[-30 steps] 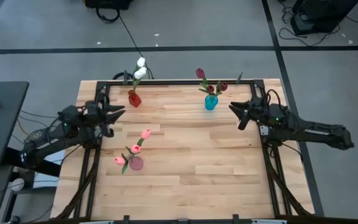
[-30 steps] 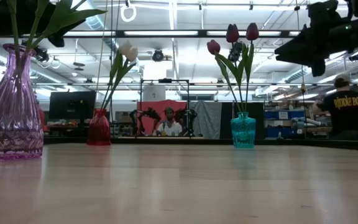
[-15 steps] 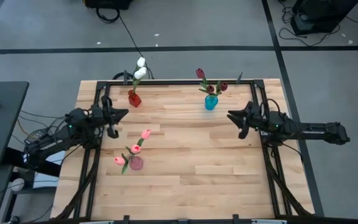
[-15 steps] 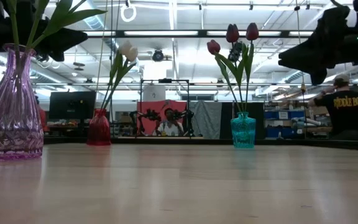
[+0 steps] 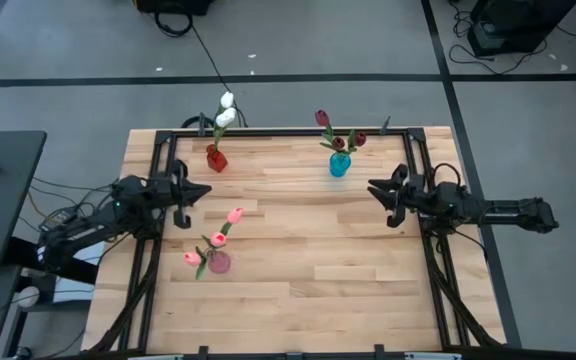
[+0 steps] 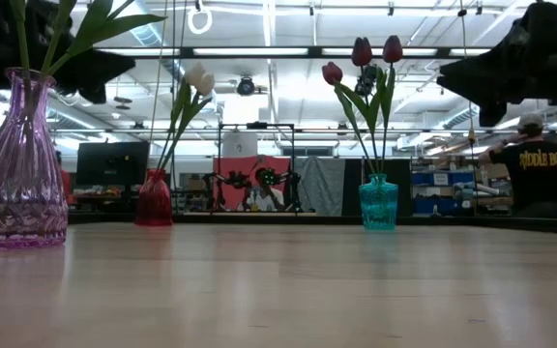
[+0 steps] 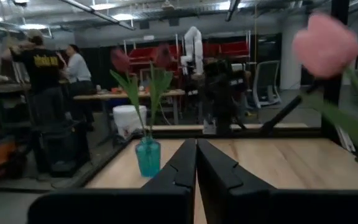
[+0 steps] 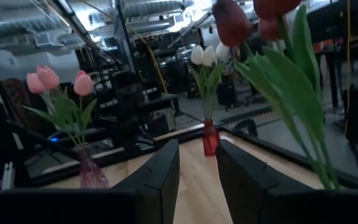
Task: Sort flowers into vase by color
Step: Return to Home Position
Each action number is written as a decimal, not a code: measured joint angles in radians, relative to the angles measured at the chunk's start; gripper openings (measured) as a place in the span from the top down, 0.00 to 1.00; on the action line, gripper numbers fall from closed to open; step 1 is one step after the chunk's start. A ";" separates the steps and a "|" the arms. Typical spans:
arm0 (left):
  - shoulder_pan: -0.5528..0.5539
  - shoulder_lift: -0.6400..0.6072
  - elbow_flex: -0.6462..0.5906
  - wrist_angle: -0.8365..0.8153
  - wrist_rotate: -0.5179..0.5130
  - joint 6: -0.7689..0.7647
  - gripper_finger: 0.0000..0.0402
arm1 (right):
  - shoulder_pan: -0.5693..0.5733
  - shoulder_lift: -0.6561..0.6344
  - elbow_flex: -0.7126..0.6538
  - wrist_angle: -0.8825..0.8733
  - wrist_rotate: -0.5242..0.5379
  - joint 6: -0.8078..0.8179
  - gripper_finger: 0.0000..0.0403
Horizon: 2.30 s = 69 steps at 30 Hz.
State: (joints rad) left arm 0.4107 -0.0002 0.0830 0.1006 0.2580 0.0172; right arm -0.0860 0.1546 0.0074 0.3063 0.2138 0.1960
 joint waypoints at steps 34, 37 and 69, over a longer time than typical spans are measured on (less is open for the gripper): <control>0.000 0.000 -0.075 0.178 -0.038 -0.023 0.96 | 0.000 0.003 0.000 -0.024 0.000 0.045 0.70; 0.000 0.000 -0.075 0.178 -0.039 -0.023 0.96 | 0.000 0.003 0.000 -0.024 0.000 0.045 0.70; 0.000 0.000 -0.075 0.178 -0.040 -0.022 0.96 | 0.000 0.003 0.000 -0.024 0.000 0.045 0.70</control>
State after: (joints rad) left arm 0.4106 -0.0002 0.0078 0.2783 0.2180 -0.0051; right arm -0.0860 0.1577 0.0078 0.2825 0.2142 0.2409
